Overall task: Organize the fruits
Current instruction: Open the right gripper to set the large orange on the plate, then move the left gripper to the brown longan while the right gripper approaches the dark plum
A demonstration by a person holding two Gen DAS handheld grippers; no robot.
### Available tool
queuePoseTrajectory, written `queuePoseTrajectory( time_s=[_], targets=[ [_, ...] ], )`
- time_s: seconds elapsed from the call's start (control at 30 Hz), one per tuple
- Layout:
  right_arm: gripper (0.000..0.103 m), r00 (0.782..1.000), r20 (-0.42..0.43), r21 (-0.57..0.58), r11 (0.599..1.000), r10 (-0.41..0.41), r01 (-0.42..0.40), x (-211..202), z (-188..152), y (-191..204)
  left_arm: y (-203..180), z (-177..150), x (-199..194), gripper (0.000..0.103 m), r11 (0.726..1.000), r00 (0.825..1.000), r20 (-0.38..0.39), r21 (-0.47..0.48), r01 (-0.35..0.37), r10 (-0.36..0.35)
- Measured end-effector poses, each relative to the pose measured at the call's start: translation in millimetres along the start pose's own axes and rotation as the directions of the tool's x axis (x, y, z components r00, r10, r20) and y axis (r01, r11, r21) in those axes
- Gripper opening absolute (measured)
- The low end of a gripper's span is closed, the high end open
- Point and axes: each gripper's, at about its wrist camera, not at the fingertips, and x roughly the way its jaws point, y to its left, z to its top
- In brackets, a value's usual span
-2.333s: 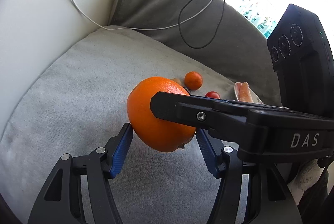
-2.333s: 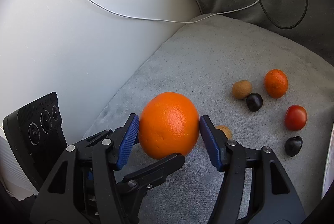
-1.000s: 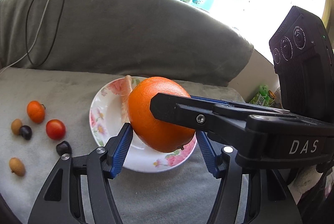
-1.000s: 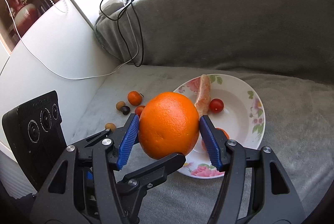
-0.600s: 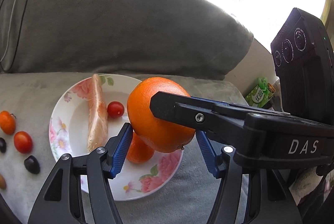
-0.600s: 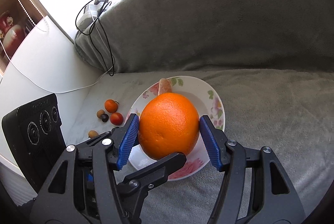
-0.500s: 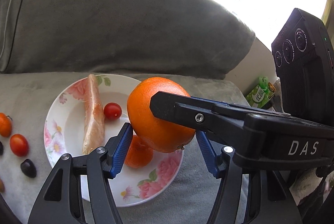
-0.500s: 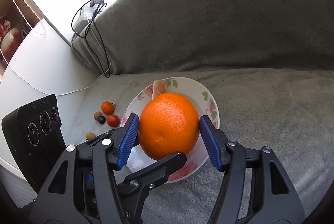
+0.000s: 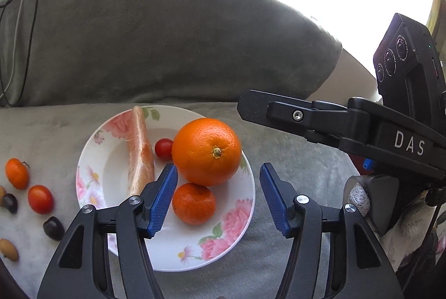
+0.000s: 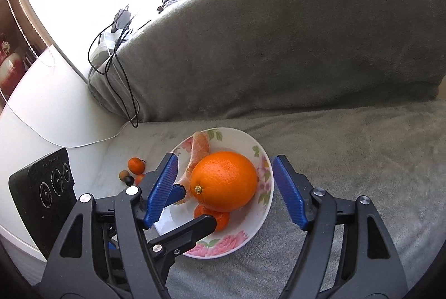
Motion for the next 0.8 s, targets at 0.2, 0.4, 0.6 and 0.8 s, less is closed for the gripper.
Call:
queuePoseTrajectory(
  time_s=[0.2,0.4,0.6,0.8],
  targets=[
    [0.074,0.999,0.035,0.0,1.0,-0.019,0.019,-11,-2,0,1,-4,-14,0.06,1.0,1.0,0.021,0.021,-0.015,0.014],
    [0.074,0.998,0.051,-0.019,0.999,-0.042,0.043,-16,-6,5,1,-10,-32,0.061,0.999,0.998,0.06,0.024,-0.024,0.023],
    [0.074,0.997,0.072,-0.042,0.998,-0.041,0.044,-22,-13,14,9,-11,-48,0.062,0.999,0.994,0.106,0.012,-0.037,0.036],
    [0.074,0.994,0.105,-0.102,0.994,-0.032,0.042,-29,-19,35,23,-16,-60,0.063,0.997,0.99,0.114,0.014,-0.081,0.079]
  ],
)
